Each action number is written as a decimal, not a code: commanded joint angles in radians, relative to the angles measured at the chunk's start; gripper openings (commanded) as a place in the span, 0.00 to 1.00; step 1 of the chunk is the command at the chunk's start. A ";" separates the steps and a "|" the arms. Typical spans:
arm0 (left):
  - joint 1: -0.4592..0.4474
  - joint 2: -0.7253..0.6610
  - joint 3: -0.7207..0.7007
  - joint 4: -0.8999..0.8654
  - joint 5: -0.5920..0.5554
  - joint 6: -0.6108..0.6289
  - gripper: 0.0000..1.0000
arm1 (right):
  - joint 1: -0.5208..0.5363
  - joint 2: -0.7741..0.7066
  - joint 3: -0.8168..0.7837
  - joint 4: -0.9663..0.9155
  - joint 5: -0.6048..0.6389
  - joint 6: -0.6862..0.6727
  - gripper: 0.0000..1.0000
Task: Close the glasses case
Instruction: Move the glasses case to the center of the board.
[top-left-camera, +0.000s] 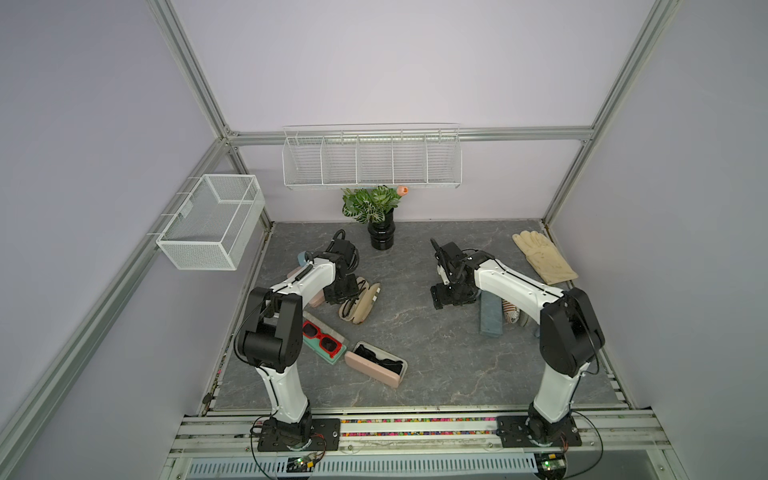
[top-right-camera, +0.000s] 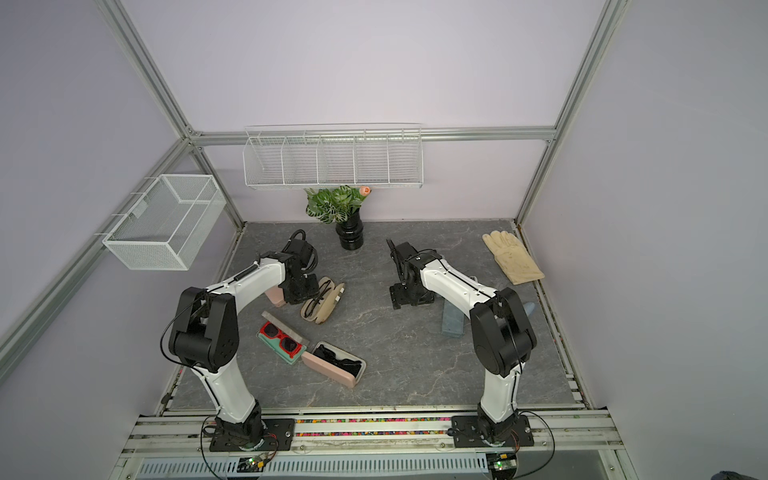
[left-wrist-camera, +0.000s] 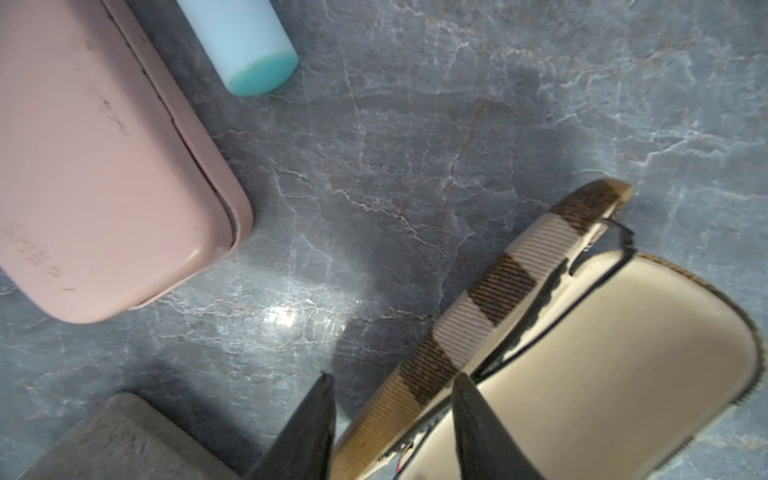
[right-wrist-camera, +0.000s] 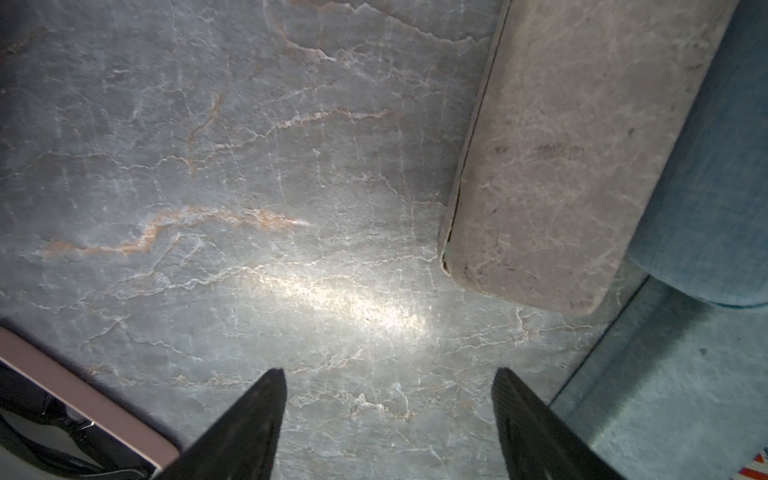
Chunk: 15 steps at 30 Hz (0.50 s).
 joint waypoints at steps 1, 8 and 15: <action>0.008 0.015 0.027 0.013 0.004 0.009 0.42 | 0.005 0.014 -0.012 0.007 -0.010 0.015 0.81; 0.007 0.033 0.027 0.022 0.015 0.009 0.30 | 0.005 0.027 -0.009 0.008 -0.012 0.014 0.81; 0.007 0.045 0.028 0.031 0.029 0.004 0.18 | 0.006 0.035 -0.005 0.007 -0.014 0.015 0.81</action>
